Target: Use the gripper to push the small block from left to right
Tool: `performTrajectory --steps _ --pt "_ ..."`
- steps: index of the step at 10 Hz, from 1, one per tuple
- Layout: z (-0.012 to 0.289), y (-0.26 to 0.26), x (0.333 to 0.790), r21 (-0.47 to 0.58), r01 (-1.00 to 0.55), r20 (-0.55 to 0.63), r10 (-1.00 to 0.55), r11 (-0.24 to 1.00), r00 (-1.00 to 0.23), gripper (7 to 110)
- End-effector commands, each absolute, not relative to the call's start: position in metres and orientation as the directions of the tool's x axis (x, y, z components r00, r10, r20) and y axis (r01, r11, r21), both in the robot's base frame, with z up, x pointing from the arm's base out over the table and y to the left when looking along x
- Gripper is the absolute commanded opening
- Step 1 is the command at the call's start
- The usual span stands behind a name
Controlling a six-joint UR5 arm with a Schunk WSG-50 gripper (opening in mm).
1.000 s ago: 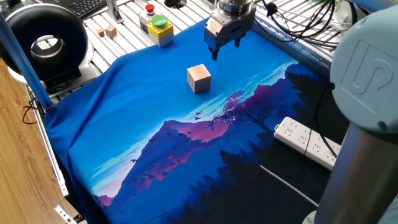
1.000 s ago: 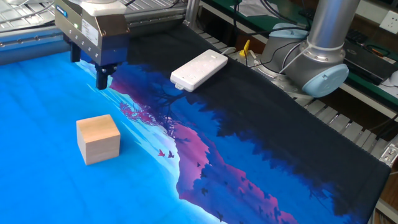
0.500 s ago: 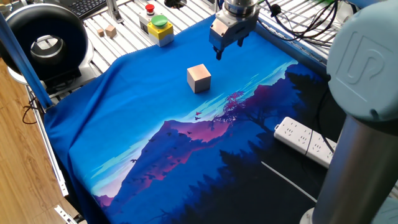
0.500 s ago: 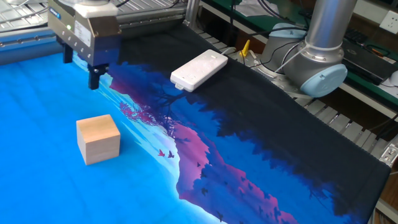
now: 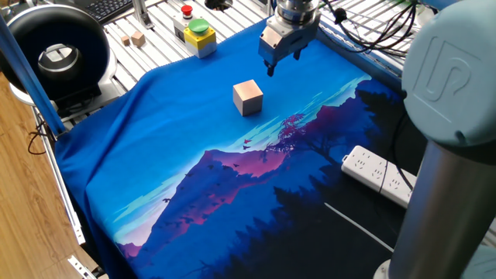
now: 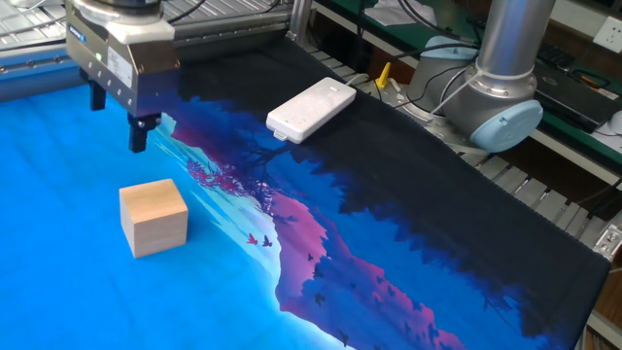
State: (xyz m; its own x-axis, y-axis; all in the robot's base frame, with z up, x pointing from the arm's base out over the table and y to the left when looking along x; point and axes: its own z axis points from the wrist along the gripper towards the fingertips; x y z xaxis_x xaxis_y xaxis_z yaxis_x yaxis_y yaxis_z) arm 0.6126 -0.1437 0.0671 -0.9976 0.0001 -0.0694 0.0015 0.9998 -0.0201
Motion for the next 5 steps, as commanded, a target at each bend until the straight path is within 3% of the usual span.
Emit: performTrajectory --steps 1,5 --pt "0.057 -0.14 0.621 -0.012 0.008 -0.081 0.007 1.0 -0.997 7" --pt "0.046 -0.14 0.628 -0.008 0.001 -0.095 0.001 1.0 -0.996 7"
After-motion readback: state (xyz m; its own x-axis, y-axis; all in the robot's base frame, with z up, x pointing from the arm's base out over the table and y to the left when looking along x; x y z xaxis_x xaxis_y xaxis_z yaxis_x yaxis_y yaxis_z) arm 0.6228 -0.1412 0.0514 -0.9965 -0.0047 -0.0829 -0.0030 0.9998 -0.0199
